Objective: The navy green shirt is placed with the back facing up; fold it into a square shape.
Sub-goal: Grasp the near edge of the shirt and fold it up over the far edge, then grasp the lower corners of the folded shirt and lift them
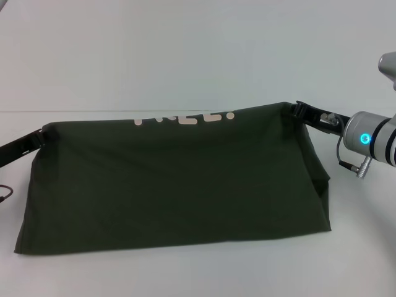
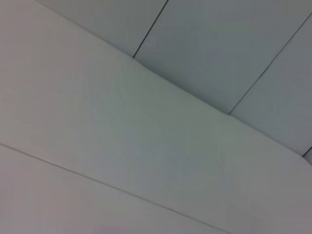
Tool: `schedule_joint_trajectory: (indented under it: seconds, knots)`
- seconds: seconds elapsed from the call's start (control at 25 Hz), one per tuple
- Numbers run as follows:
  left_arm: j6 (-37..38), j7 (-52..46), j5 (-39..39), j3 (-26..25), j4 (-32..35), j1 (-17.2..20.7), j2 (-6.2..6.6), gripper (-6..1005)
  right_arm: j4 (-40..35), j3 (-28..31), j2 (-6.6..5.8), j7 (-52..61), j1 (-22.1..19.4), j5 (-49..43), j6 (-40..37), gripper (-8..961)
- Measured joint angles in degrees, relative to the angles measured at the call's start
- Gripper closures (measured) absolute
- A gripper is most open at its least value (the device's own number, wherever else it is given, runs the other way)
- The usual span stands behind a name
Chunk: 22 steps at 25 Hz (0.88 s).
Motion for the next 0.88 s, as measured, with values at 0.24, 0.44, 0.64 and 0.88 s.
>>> schedule_joint_trajectory:
  seconds: [0.24, 0.44, 0.64, 0.88]
  knots:
    - [-1.35, 2.32, -2.14, 0.01, -0.29, -0.22, -0.77, 843, 0.72, 0.0, 0.0, -1.7, 0.38, 1.43, 0.17, 902]
    - [-2.08, 4.51, -6.74, -0.05, -1.41, 0.33, -0.9, 840, 1.4, 0.0, 0.0, -1.78, 0.78, 1.46, 1.54, 901]
    - [-3.48, 4.21, -7.49, -0.15, -2.22, 0.45, -0.87, 819, 1.46, 0.0, 0.0, -2.32, 0.81, 1.69, 1.69, 795]
    - [-5.54, 4.47, -7.52, -0.08, -2.99, 0.15, -0.86, 702, 1.89, 0.0, 0.0, -2.45, 0.5, 2.94, 1.47, 610]
